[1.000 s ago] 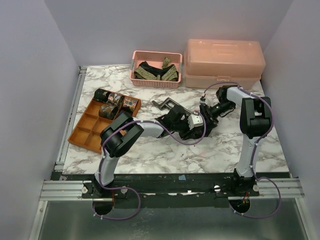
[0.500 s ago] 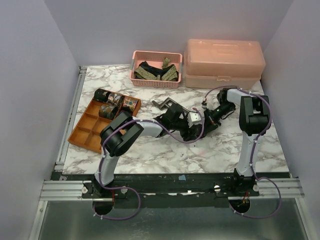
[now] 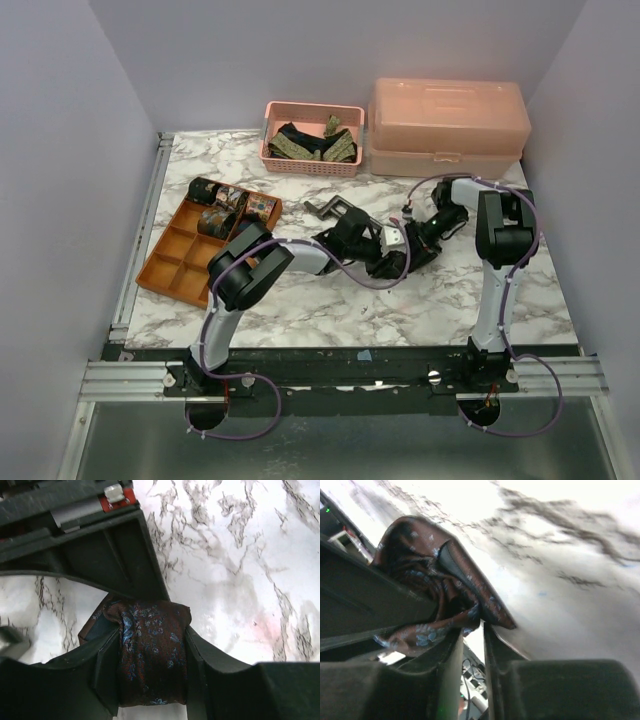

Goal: Roll the ties
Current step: Roll the tie at the center of the board, then pick up the tie at the center of the board, then place the tie in the storage box.

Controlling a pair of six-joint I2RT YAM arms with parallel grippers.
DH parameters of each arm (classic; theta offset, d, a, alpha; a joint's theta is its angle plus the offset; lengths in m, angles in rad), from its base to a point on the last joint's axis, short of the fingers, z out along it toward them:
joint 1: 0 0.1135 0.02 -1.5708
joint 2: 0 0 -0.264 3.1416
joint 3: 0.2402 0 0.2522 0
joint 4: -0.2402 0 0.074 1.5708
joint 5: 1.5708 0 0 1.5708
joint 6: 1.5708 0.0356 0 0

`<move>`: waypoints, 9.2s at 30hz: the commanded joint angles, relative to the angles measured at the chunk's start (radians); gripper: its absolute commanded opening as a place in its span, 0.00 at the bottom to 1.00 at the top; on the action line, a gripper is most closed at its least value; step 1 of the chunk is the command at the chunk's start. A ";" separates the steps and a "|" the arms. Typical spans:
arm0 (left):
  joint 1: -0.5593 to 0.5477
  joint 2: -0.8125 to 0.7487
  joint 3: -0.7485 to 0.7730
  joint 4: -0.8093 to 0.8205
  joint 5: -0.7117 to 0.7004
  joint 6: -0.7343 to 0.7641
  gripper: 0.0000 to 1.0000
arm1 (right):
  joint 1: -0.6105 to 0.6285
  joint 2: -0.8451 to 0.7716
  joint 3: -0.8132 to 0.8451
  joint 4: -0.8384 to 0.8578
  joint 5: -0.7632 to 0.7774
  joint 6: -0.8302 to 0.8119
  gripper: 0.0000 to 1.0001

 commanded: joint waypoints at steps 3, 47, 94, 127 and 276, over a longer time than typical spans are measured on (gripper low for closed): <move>0.066 0.007 -0.171 -0.124 0.020 -0.006 0.16 | -0.054 -0.028 0.043 0.036 -0.043 -0.027 0.55; 0.139 0.064 -0.249 0.084 0.212 -0.078 0.15 | 0.062 0.058 -0.082 0.039 -0.431 -0.119 0.73; 0.065 -0.145 -0.190 -0.001 0.033 0.092 0.83 | 0.148 -0.161 0.006 -0.035 -0.366 -0.119 0.00; 0.588 -0.613 0.050 -0.838 0.335 -0.460 0.98 | 0.152 -0.195 0.333 0.009 -0.353 0.011 0.00; 1.220 -0.118 0.572 -1.376 -0.189 -0.846 0.00 | 0.232 -0.273 0.253 -0.055 0.128 0.010 1.00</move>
